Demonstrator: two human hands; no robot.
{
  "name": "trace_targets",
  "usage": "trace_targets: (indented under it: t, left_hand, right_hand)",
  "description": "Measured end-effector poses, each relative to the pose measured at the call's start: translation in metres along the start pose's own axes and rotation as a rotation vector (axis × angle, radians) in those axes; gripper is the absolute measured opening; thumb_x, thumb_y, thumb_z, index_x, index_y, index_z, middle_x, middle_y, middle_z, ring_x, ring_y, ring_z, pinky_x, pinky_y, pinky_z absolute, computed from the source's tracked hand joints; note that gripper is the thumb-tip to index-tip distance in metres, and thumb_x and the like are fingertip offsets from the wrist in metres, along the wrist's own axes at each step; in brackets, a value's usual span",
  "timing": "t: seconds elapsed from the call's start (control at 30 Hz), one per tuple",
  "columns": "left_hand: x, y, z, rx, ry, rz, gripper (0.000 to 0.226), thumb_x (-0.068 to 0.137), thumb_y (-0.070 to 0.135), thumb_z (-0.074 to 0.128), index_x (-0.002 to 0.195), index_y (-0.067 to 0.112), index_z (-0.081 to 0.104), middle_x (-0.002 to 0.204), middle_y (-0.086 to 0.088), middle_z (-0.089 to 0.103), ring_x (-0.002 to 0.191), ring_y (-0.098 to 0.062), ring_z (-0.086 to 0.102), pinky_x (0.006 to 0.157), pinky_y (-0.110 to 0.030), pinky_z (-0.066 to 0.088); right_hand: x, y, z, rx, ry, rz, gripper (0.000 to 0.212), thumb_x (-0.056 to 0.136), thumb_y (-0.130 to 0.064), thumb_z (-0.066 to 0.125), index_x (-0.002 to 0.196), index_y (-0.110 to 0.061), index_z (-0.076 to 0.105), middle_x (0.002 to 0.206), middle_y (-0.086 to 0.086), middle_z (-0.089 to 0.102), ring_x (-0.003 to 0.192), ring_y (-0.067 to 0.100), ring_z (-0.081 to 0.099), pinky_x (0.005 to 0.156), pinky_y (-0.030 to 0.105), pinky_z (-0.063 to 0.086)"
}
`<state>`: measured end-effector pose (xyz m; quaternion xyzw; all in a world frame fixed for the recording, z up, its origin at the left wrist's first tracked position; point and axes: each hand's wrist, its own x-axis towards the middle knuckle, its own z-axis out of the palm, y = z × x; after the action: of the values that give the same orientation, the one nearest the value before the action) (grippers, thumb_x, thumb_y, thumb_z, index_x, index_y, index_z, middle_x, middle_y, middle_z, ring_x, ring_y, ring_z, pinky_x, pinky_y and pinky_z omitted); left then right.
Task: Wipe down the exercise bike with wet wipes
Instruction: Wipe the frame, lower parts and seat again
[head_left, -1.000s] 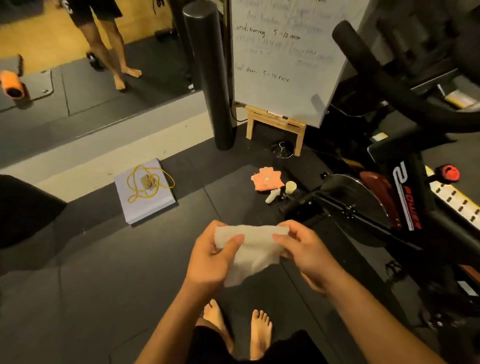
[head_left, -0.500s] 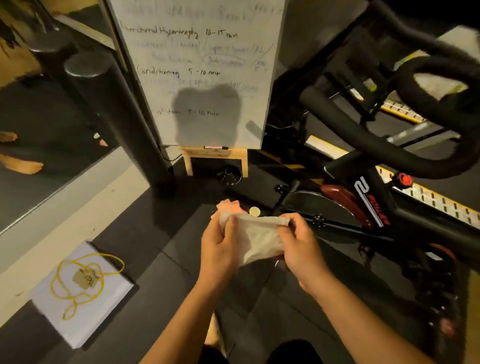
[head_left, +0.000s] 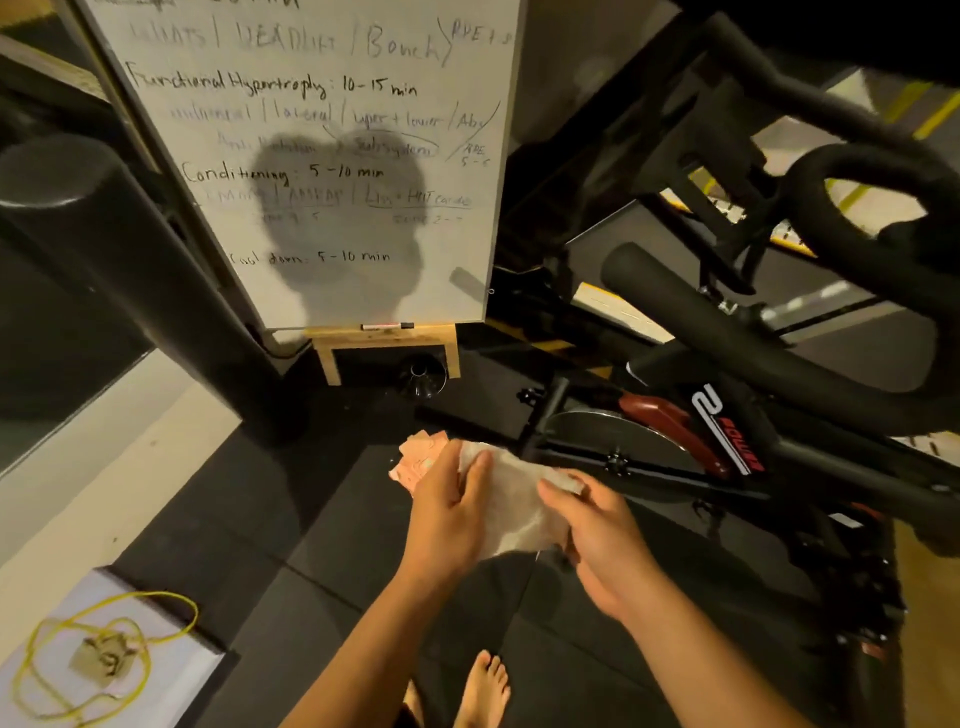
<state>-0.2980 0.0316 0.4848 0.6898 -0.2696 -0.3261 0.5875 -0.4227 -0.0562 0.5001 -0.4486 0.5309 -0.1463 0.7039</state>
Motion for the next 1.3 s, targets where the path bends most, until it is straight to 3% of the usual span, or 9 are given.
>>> trace_targets:
  t: [0.17,0.33,0.43,0.63,0.77,0.83,0.93,1.17,1.3]
  left_hand:
    - [0.026,-0.028,0.003,0.018,0.048,-0.095,0.022,0.099,0.036,0.052,0.09,0.019,0.061,0.085,-0.001,0.063,0.077,-0.022,0.063,0.067,-0.043,0.054]
    - [0.058,-0.072,0.004,0.013,-0.006,-0.217,0.031,0.1,0.033,0.052,0.071,0.023,0.056,0.06,0.016,0.056,0.056,0.002,0.05,0.056,-0.019,0.038]
    - [0.079,-0.115,-0.005,-0.023,-0.045,-0.305,0.024,0.101,0.032,0.05,0.081,0.025,0.061,0.068,0.013,0.06,0.065,0.006,0.056,0.059,-0.011,0.041]
    - [0.123,-0.225,-0.021,0.08,-0.114,-0.428,0.028,0.102,0.041,0.045,0.085,0.023,0.058,0.071,0.009,0.06,0.066,0.0,0.058,0.059,-0.018,0.04]
    - [0.171,-0.3,-0.02,0.217,-0.266,-0.417,0.028,0.102,0.037,0.045,0.077,0.025,0.045,0.062,0.008,0.049,0.063,-0.012,0.055,0.062,-0.029,0.035]
    - [0.189,-0.337,-0.01,0.263,-0.352,-0.444,0.024,0.102,0.038,0.047,0.085,0.021,0.053,0.066,0.008,0.05,0.076,-0.024,0.062,0.065,-0.028,0.039]
    - [0.21,-0.397,0.016,0.31,-0.443,-0.464,0.023,0.101,0.037,0.048,0.102,0.017,0.06,0.077,0.007,0.055,0.085,-0.024,0.065,0.07,-0.024,0.043]
    - [0.25,-0.545,0.095,0.351,-0.466,-0.433,0.017,0.1,0.03,0.051,0.096,0.016,0.06,0.089,-0.004,0.066,0.09,-0.026,0.066,0.077,-0.032,0.049]
    - [0.284,-0.611,0.131,0.363,-0.415,-0.346,0.031,0.1,0.029,0.05,0.128,0.015,0.054,0.126,-0.006,0.056,0.113,-0.025,0.057,0.098,-0.035,0.045]
  right_hand:
    - [0.039,0.011,0.011,-0.052,0.131,-0.013,0.028,0.096,-0.028,0.058,0.123,-0.024,0.059,0.114,0.003,0.068,0.103,0.022,0.067,0.09,0.05,0.055]
    - [0.079,0.034,0.032,-0.3,0.301,-0.022,0.036,0.099,-0.044,0.045,0.134,-0.036,0.045,0.124,0.001,0.056,0.11,0.023,0.059,0.093,0.05,0.052]
    - [0.114,0.055,0.051,-0.448,0.366,-0.05,0.021,0.102,-0.037,0.042,0.121,-0.033,0.049,0.112,0.003,0.057,0.099,0.022,0.06,0.085,0.047,0.055]
    - [0.2,0.123,0.075,-0.708,0.43,-0.027,0.013,0.102,-0.029,0.043,0.105,-0.025,0.055,0.1,0.006,0.065,0.087,0.02,0.061,0.073,0.035,0.05]
    - [0.264,0.174,0.061,-0.843,0.501,0.044,0.028,0.101,-0.035,0.044,0.117,-0.017,0.058,0.11,0.01,0.063,0.103,0.028,0.058,0.086,0.041,0.049]
    - [0.294,0.201,0.047,-0.89,0.536,0.071,0.032,0.101,-0.034,0.044,0.12,-0.013,0.057,0.112,0.014,0.062,0.106,0.032,0.057,0.089,0.043,0.047]
    - [0.345,0.247,0.027,-0.884,0.551,0.09,0.03,0.102,-0.034,0.042,0.115,-0.011,0.057,0.109,0.013,0.062,0.103,0.032,0.057,0.083,0.043,0.047]
    - [0.463,0.359,-0.031,-0.789,0.568,0.024,0.022,0.103,-0.027,0.041,0.105,-0.01,0.056,0.089,0.002,0.056,0.084,0.021,0.054,0.071,0.03,0.037]
    - [0.544,0.408,-0.061,-0.736,0.634,0.042,0.024,0.101,-0.03,0.044,0.11,-0.01,0.055,0.099,0.01,0.061,0.098,0.034,0.059,0.074,0.033,0.04]
